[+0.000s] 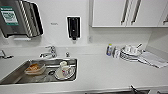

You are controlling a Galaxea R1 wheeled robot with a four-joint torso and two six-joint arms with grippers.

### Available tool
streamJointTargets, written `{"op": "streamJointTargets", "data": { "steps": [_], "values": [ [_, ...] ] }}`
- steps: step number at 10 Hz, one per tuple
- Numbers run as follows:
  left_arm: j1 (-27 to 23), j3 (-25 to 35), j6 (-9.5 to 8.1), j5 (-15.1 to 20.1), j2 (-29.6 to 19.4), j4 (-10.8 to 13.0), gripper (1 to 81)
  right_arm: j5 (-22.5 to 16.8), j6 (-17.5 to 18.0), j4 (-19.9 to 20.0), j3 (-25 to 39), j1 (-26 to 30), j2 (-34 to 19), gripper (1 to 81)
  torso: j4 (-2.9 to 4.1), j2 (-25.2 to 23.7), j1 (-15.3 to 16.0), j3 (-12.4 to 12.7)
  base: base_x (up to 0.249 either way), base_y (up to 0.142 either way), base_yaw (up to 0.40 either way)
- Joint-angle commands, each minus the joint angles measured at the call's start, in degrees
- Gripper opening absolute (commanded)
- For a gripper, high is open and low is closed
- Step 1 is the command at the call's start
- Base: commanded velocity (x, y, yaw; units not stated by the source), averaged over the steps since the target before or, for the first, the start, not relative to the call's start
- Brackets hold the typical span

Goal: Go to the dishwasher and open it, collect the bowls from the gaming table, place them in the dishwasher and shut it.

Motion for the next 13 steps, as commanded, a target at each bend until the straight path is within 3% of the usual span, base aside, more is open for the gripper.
{"op": "streamJointTargets", "data": {
  "steps": [1, 7, 13],
  "values": [
    [-4.05, 0.93, 0.47, 1.01, -3.54, 1.11, 81.1, -6.27, -0.93, -1.73, 1.19, 3.73, -1.57, 81.1, 0.00, 0.00, 0.00, 0.00, 0.000, 0.000, 0.000],
    [-4.05, 1.20, 0.47, 1.01, -9.35, 2.34, 81.1, -5.74, -1.11, -5.96, 3.66, 0.48, -2.89, 81.1, 0.00, 0.00, 0.00, 0.00, 0.000, 0.000, 0.000],
    [-3.52, -0.30, 0.47, 1.27, -5.39, 2.43, 81.1, -6.18, -1.29, -12.46, 5.07, -3.30, -3.16, 81.1, 0.00, 0.00, 0.00, 0.00, 0.000, 0.000, 0.000]
  ]
}}
